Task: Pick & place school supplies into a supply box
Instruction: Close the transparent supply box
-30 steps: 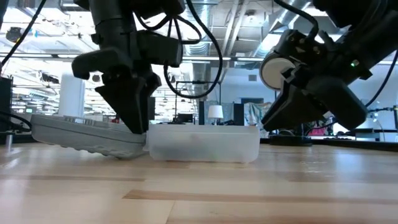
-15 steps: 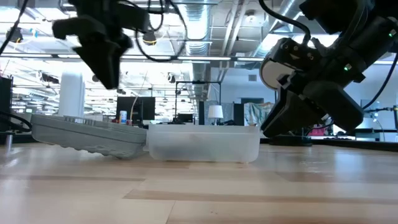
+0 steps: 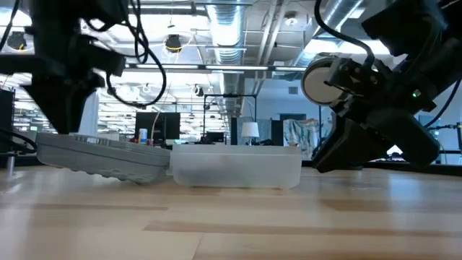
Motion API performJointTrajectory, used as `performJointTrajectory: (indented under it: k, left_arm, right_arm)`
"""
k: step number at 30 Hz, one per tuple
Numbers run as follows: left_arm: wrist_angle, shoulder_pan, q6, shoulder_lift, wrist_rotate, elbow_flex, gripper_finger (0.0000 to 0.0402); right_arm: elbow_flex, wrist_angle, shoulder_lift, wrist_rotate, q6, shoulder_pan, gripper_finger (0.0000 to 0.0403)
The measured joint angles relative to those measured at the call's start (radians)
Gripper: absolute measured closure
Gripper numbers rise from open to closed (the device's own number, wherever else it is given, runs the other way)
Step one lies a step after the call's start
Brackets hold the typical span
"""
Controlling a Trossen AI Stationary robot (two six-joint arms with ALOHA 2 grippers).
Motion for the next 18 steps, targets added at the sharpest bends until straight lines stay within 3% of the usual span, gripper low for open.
performJointTrajectory:
  k: [5, 13, 18]
  left_arm:
    - [0.196, 0.000, 0.036, -0.025, 0.035, -0.122, 0.0251]
    - [0.327, 0.000, 0.047, -0.026, 0.047, -0.232, 0.0251]
    - [0.429, 0.000, 0.091, -0.026, 0.049, -0.266, 0.0251]
  right_arm:
    - [0.000, 0.032, 0.000, -0.064, -0.021, -0.020, 0.0296]
    - [0.000, 0.036, 0.000, -0.263, -0.019, -0.098, 0.0295]
    - [0.000, 0.032, 0.000, -0.320, -0.027, -0.156, 0.0283]
